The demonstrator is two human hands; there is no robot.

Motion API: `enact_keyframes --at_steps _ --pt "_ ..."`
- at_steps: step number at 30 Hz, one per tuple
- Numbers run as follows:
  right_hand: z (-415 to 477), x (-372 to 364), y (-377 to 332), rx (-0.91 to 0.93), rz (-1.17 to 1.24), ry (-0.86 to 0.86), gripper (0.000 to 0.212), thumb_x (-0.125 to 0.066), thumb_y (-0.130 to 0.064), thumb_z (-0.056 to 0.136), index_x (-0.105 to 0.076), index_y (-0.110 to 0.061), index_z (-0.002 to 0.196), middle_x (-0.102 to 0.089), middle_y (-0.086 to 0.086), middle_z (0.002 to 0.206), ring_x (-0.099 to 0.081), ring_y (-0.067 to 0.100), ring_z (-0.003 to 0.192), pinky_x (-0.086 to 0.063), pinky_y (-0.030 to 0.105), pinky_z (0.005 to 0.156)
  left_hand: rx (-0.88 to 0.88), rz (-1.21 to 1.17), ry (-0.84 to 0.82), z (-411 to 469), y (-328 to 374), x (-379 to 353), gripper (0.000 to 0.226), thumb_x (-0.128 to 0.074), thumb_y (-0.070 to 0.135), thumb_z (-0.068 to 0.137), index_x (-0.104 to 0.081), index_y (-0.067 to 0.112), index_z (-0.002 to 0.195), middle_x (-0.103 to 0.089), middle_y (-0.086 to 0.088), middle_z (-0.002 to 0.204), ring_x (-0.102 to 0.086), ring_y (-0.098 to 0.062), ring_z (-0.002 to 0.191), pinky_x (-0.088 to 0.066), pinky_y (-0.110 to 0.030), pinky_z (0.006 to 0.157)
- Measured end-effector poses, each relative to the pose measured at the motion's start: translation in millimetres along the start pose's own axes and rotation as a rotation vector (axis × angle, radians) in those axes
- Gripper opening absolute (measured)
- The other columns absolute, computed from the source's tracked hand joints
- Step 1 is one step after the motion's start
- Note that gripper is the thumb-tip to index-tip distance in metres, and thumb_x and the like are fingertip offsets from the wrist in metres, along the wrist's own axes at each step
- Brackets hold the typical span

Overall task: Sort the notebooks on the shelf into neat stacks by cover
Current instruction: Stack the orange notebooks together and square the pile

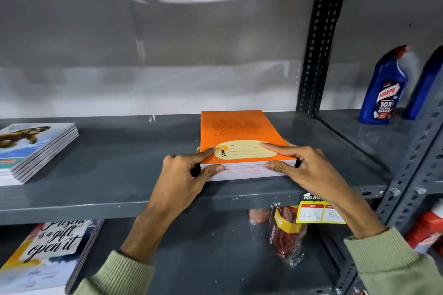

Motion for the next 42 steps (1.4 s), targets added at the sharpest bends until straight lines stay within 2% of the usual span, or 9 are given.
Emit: enact_keyframes --at_steps 2,9,12,14,17,21,24,32,42 --pt "-0.3 0.6 -2.0 -0.004 0.012 -0.002 0.047 -0.071 -0.037 0.082 -0.061 -0.036 0.127 -0.037 -0.036 0.125 -0.051 -0.034 0.071 -0.029 -0.010 0.085 0.001 -0.010 0.020 -0.7 -0.7 0.0 0.056 -0.069 0.042 0.077 -0.065 0.014 0.125 -0.053 0.012 0.040 -0.036 -0.013 0.038 -0.030 -0.004 0.042" --pt "-3.1 -0.2 -4.5 -0.029 -0.005 -0.045 0.047 -0.065 -0.043 0.084 -0.056 -0.042 0.131 -0.035 -0.029 0.140 -0.058 -0.027 0.077 -0.033 -0.001 0.098 -0.083 0.027 0.036 -2.7 3.3 -1.1 0.053 -0.066 0.042 0.078 -0.067 0.013 0.122 -0.059 0.010 0.043 -0.038 -0.007 0.036 -0.030 -0.003 0.044" --pt "-1.3 2.0 -0.9 -0.075 0.056 -0.070 0.071 -0.045 -0.075 0.075 -0.037 -0.052 0.141 -0.030 -0.016 0.155 -0.058 0.001 0.120 -0.045 0.021 0.098 -0.018 -0.029 0.151 -2.3 -6.0 7.7 0.062 -0.045 0.071 0.082 -0.077 0.022 0.104 -0.050 0.001 0.047 -0.036 -0.004 0.044 -0.035 -0.011 0.053" --pt "9.6 5.2 10.0 -0.208 0.373 0.010 0.084 -0.026 -0.091 0.067 -0.032 -0.054 0.142 -0.028 -0.006 0.159 -0.031 0.019 0.144 -0.022 0.042 0.117 0.199 -0.271 0.226 3.0 -17.4 14.3 0.085 -0.019 0.083 0.080 -0.073 0.024 0.110 -0.074 0.009 0.084 -0.064 -0.001 0.081 -0.048 -0.024 0.087" --pt "36.6 9.9 24.4 -0.365 0.709 0.194 0.074 -0.023 -0.073 0.088 -0.037 -0.031 0.148 -0.036 0.005 0.156 -0.035 0.026 0.143 -0.022 0.041 0.117 0.527 -0.438 0.208 25.6 -27.7 2.1 0.092 -0.009 0.078 0.081 -0.043 0.022 0.145 -0.046 -0.001 0.150 -0.045 -0.015 0.135 -0.027 -0.036 0.112" --pt "48.7 -15.2 29.5 -0.570 0.581 0.105 0.051 -0.033 -0.067 0.092 -0.064 -0.031 0.112 -0.059 0.009 0.121 -0.057 0.028 0.113 -0.042 0.042 0.103 0.859 -0.842 0.108 40.1 -20.2 -36.8 0.058 -0.022 0.054 0.100 -0.060 0.015 0.119 -0.069 -0.008 0.094 -0.067 -0.023 0.071 -0.057 -0.035 0.073" --pt "53.0 -22.2 31.9 -0.669 0.620 0.091 0.055 -0.043 -0.057 0.092 -0.061 -0.017 0.126 -0.064 0.010 0.124 -0.063 0.028 0.101 -0.052 0.042 0.088 0.928 -0.877 0.055 39.8 -22.4 -47.5 0.037 -0.033 0.045 0.101 -0.058 0.020 0.092 -0.072 -0.012 0.079 -0.070 -0.032 0.069 -0.060 -0.045 0.072" --pt "52.0 -20.8 31.9 -0.710 0.766 0.146 0.035 -0.048 -0.037 0.096 -0.066 -0.011 0.082 -0.064 0.009 0.058 -0.059 0.027 0.052 -0.051 0.031 0.049 0.979 -0.887 0.067 34.9 -23.1 -42.4 0.029 -0.039 0.035 0.101 -0.060 0.018 0.089 -0.072 -0.006 0.052 -0.069 -0.028 0.058 -0.060 -0.035 0.052" --pt "73.1 -91.2 -23.5 -0.680 0.793 0.121 0.032 -0.046 -0.035 0.097 -0.064 -0.014 0.080 -0.061 0.011 0.064 -0.057 0.027 0.054 -0.049 0.030 0.052 0.967 -0.834 0.105 25.1 -80.3 31.7 0.024 -0.043 0.038 0.099 -0.058 0.019 0.099 -0.073 -0.015 0.084 -0.071 -0.032 0.064 -0.060 -0.039 0.058"
Point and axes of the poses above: each hand's wrist, its own z-axis towards the middle knuckle, its own x-axis out of the back of the hand, y = z × x, the point moved 7 cm from there along z, towards the middle knuckle
